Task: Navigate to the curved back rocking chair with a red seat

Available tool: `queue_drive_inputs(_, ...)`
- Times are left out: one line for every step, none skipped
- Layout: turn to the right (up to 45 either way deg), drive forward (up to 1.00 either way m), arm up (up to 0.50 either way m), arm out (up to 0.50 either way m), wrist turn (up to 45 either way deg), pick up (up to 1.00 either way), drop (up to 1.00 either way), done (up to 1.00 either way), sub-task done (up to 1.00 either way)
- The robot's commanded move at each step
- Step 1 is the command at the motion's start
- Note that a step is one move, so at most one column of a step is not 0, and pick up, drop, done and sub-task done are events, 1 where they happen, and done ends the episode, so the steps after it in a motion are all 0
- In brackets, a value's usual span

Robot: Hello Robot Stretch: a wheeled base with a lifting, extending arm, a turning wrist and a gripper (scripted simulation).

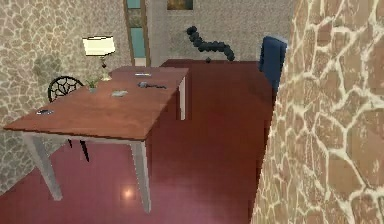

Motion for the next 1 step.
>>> queue_drive_inputs(0.0, 1.00, 0.00, 0.00, 0.0, 0.00, 0.00, 0.00, 0.00)
